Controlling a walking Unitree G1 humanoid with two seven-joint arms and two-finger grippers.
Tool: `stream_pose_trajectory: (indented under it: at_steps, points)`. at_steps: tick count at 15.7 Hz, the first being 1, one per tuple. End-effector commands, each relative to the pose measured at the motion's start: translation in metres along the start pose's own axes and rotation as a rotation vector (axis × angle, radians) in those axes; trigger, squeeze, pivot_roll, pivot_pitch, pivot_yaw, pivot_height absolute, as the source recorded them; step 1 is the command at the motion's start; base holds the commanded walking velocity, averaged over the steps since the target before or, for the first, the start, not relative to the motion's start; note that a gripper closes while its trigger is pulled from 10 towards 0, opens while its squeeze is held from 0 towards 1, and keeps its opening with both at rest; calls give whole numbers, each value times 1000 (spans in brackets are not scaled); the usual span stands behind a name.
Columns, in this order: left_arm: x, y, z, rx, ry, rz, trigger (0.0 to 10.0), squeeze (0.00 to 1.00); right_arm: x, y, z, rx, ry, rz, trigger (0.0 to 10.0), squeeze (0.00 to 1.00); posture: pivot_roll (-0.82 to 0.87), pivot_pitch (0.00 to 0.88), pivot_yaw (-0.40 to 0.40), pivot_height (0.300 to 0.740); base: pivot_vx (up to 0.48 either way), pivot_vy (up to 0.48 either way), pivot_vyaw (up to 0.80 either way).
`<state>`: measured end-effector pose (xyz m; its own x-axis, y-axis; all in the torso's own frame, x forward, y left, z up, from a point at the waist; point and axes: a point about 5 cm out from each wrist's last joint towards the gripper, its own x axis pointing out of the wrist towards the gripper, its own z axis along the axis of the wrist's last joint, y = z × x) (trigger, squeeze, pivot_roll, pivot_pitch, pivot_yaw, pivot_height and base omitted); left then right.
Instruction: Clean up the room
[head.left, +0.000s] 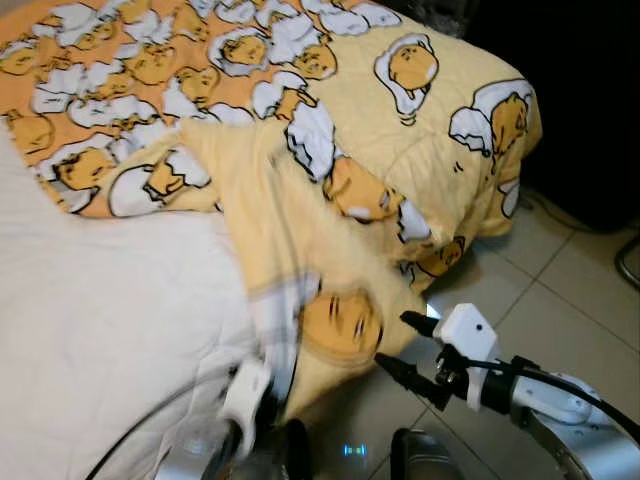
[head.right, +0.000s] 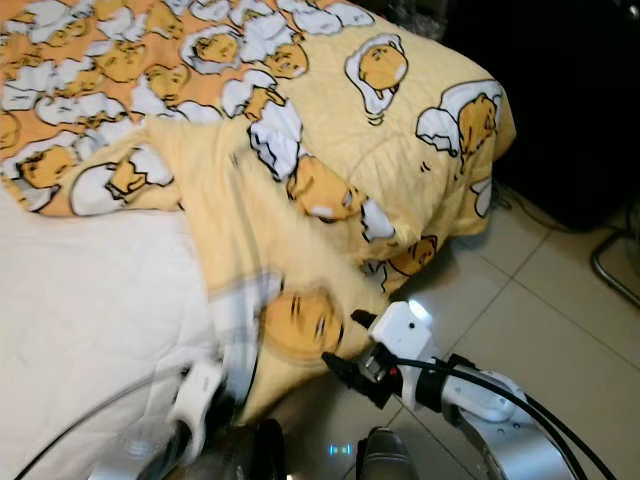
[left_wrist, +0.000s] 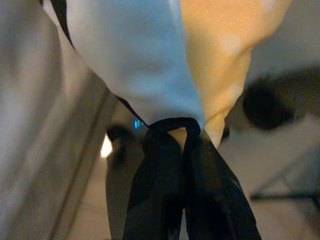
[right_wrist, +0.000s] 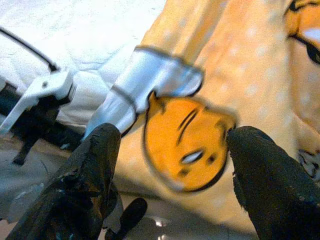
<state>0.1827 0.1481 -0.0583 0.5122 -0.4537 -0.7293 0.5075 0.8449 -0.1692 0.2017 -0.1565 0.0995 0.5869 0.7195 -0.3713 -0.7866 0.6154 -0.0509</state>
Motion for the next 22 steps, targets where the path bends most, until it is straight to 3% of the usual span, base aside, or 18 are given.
stream_pose_trajectory:
  at_steps: [1,2,4,5,6,8,11,13,15,17,19,20,22]
  points:
    - [-8,-3,-27,-16,113,-10,0,0,1,2,-1,-4,9,21,10000,0,-130,145,96,740,0,0,0]
    - [-14,-8,-37,-32,156,-15,0,0,0,2,-2,-8,14,32,10000,0,-125,153,90,740,0,0,0]
    - [-18,-10,-38,-10,174,-24,0,0,-1,2,-4,-13,24,45,10000,0,-122,153,86,740,0,0,0]
    - [-15,-5,-12,4,41,26,10000,1000,-1,1,-4,-13,25,44,10000,0,-124,153,88,740,0,0,0]
    - [-16,-2,17,-11,-106,36,10000,1000,-1,-1,-3,-12,24,42,10000,0,-123,151,89,740,0,0,0]
    - [-20,4,50,28,-243,62,10000,1000,0,-1,-3,-12,22,40,10000,0,-120,151,92,740,0,0,0]
    - [-28,3,88,135,-353,2,10000,1000,2,-1,-4,-10,19,43,10000,0,-106,150,92,740,0,0,0]
    - [-30,2,100,143,-389,-21,10000,1000,3,0,-3,-8,15,44,10000,0,-106,150,93,740,0,0,0]
    - [-35,-4,133,161,-501,-92,10000,1000,5,0,-2,-7,7,45,10000,0,-104,150,96,740,0,0,0]
    - [-39,-10,144,184,-484,-206,10000,1000,5,0,-3,-7,7,47,10000,0,-101,149,98,740,0,0,0]
    - [-47,-14,122,319,-232,-368,10000,1000,5,0,-4,-10,12,48,10000,0,-95,149,101,740,0,0,0]
    - [-52,-13,109,347,-125,-423,10000,1000,6,1,-5,-11,14,49,10000,0,-93,150,101,740,0,0,0]
    - [-61,-6,94,322,-24,-444,10000,1000,7,2,-5,-10,15,53,10000,0,-89,154,103,740,0,0,0]
